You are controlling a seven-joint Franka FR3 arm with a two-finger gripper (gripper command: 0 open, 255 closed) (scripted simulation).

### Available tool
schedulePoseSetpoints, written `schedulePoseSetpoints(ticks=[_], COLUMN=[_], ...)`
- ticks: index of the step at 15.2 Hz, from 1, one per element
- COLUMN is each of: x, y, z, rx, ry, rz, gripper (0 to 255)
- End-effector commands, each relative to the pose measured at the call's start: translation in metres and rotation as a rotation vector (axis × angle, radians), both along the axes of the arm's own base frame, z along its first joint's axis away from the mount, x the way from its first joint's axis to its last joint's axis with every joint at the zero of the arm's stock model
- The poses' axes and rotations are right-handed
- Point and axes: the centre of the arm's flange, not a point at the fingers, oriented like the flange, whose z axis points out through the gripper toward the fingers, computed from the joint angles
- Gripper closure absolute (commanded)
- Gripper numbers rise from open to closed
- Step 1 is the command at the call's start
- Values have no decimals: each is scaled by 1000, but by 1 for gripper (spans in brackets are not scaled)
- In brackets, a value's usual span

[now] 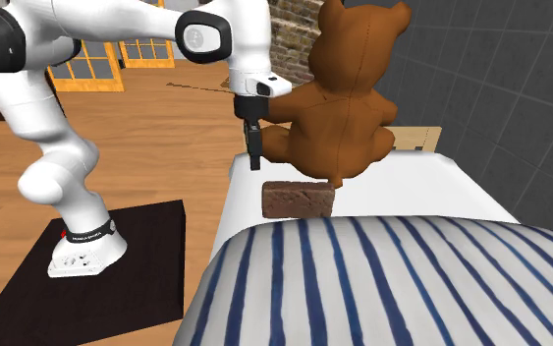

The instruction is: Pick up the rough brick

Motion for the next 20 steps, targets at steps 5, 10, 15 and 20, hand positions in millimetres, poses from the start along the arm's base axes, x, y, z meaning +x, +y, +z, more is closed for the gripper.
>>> schedulePoseSetpoints(ticks=[5,10,15,20], x=[46,67,67,66], y=[-68,-103,-103,-103], z=[-8,-17,-43,-51], rx=[25,37,37,37], ry=[-8,-12,-12,-12], rz=[-53,-80,-80,-80], gripper=[0,0,0,255])
